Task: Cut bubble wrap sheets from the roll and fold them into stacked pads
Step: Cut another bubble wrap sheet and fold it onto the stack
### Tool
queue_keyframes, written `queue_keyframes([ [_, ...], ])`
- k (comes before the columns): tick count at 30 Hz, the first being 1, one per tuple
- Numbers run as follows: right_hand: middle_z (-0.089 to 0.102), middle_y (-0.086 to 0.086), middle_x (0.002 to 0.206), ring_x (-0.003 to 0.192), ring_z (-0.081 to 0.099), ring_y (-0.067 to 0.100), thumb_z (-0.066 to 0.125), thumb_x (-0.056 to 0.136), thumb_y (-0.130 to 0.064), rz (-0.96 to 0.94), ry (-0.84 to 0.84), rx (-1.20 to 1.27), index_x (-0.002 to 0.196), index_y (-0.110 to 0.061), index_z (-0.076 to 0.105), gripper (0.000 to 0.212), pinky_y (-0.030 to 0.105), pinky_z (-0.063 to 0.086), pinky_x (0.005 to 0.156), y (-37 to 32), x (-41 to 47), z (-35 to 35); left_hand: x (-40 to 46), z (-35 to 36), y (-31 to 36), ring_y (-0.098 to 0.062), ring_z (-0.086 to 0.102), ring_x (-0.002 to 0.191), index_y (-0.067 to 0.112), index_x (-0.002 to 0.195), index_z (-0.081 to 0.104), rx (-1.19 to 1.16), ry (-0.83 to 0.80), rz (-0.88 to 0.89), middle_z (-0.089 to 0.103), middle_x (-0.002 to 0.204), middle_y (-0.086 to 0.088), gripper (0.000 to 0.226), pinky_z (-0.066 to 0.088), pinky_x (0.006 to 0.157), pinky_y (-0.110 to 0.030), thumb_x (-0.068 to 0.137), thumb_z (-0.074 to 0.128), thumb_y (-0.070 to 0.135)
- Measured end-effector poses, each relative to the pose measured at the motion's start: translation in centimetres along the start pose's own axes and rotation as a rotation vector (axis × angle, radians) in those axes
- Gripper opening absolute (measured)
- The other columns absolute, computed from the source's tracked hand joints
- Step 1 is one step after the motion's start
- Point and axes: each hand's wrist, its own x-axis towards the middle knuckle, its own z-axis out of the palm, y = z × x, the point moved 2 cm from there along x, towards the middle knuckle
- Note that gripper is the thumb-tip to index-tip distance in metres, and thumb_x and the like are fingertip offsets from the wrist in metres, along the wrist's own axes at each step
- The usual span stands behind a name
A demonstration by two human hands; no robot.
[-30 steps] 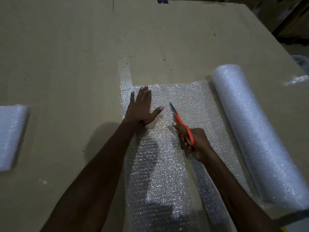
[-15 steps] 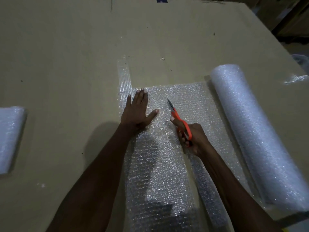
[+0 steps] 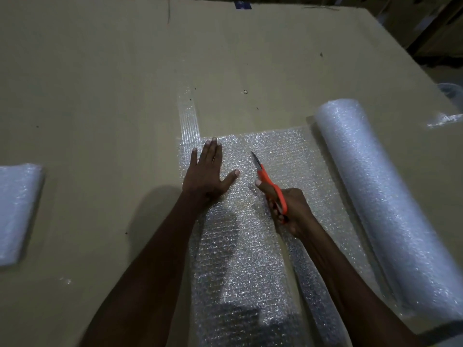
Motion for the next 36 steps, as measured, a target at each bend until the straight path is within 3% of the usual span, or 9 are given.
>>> queue_keyframes([
  [16, 0.053, 0.006, 0.050, 0.038, 0.040, 0.014, 0.090, 0.071, -0.047, -0.018, 0.003, -0.047, 0.061, -0.007, 0.064, 0.048, 0.020, 0.031, 0.037, -0.9, 1.1, 1.0, -0.6, 0.3, -0.1, -0.018, -0.011, 0.153, 0.007, 0.159, -0.001, -0.001, 0.009, -0.012, -0.008, 0.167, -0.009, 0.095, -0.008, 0.123, -0.047, 0.094, 0.017, 0.074],
  [21, 0.052, 0.006, 0.048, 0.035, 0.039, 0.013, 0.090, 0.074, -0.040, -0.021, -0.003, -0.043, 0.054, -0.011, 0.061, 0.046, 0.020, 0.029, 0.036, -0.9, 1.1, 0.9, -0.9, 0.5, -0.1, -0.019, -0.010, 0.154, 0.008, 0.159, -0.001, 0.004, 0.019, -0.010, -0.008, 0.167, -0.009, 0.093, -0.006, 0.124, -0.048, 0.096, 0.021, 0.072],
  [26, 0.054, 0.007, 0.051, 0.037, 0.041, 0.013, 0.090, 0.073, -0.046, -0.023, -0.014, -0.047, 0.063, -0.007, 0.065, 0.046, 0.019, 0.030, 0.036, -1.2, 1.3, 1.3, -1.0, 0.5, -0.1, -0.019, -0.010, 0.154, 0.007, 0.159, 0.000, 0.013, 0.007, -0.015, -0.008, 0.167, -0.009, 0.094, -0.006, 0.124, -0.048, 0.095, 0.019, 0.073],
  [31, 0.052, 0.004, 0.047, 0.033, 0.041, 0.011, 0.091, 0.074, -0.036, -0.020, -0.002, -0.029, 0.058, -0.010, 0.061, 0.043, 0.019, 0.030, 0.033, -1.5, 1.3, 1.4, -1.1, 0.5, -0.1, -0.020, -0.007, 0.154, 0.006, 0.159, 0.003, 0.011, 0.023, -0.011, -0.005, 0.167, -0.010, 0.095, -0.006, 0.124, -0.049, 0.094, 0.020, 0.073],
  [36, 0.053, 0.006, 0.050, 0.034, 0.040, 0.011, 0.089, 0.073, -0.043, -0.021, -0.003, -0.055, 0.061, -0.009, 0.063, 0.045, 0.019, 0.031, 0.035, -1.7, 1.5, 1.7, -1.2, 0.5, -0.1, -0.021, -0.007, 0.154, 0.006, 0.159, 0.003, 0.009, 0.013, -0.009, -0.005, 0.167, -0.011, 0.097, -0.007, 0.123, -0.048, 0.091, 0.014, 0.075],
])
